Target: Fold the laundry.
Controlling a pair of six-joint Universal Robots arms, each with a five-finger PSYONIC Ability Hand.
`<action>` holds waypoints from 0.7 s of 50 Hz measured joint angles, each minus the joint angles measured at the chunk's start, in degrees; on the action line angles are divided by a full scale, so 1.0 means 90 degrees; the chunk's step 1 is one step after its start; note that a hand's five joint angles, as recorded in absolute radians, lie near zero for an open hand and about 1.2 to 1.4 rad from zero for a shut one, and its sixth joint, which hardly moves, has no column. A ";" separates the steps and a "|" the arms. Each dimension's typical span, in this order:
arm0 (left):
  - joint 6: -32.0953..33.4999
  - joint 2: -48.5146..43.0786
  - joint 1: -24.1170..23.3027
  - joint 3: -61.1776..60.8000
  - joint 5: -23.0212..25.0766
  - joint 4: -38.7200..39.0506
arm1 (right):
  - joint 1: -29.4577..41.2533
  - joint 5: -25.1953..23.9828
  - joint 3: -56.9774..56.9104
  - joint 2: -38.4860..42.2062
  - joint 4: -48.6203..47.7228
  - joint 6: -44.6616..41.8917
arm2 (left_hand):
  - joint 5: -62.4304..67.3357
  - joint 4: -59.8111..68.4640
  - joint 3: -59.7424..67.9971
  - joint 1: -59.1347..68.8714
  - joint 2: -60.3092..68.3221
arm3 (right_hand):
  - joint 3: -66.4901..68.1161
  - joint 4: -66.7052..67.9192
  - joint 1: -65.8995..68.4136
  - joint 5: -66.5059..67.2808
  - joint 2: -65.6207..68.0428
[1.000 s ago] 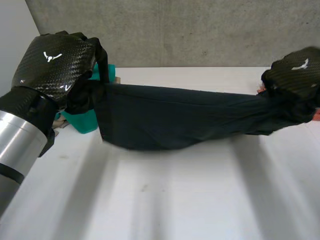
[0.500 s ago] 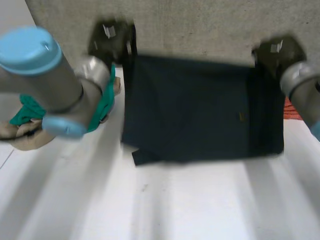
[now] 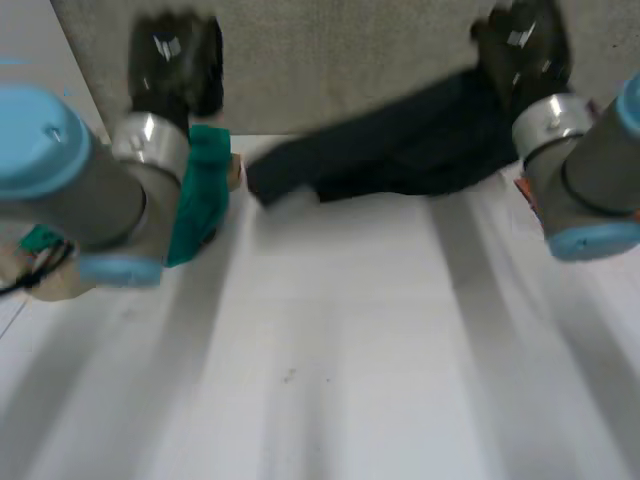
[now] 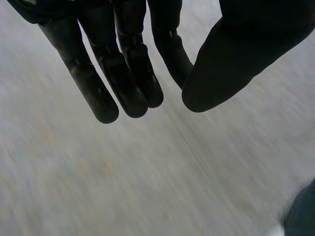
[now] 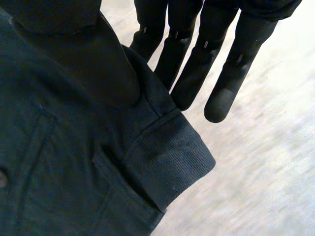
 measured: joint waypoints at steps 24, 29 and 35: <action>-0.2851 -0.0814 -0.1140 -0.1418 -0.0041 -0.2332 | 0.0922 0.0397 0.0744 -0.1109 0.2054 -0.0095 | -0.5937 -0.5961 -0.5875 -0.5819 -0.5890 | 0.0000 0.0002 0.0000 0.0000 0.0001; -0.2987 -0.1153 -0.1324 -0.1020 -0.0074 -0.2418 | 0.1173 0.0613 0.0735 -0.1377 0.2128 -0.0035 | -0.5938 -0.5961 -0.5875 -0.5819 -0.5890 | -0.0001 0.0002 0.0000 -0.0001 0.0000; -0.2988 -0.1639 -0.1372 -0.0443 -0.0183 -0.2403 | 0.1471 0.0672 0.0715 -0.1752 0.2217 0.0080 | -0.5938 -0.5961 -0.5875 -0.5823 -0.5890 | 0.0000 0.0002 0.0000 0.0000 0.0000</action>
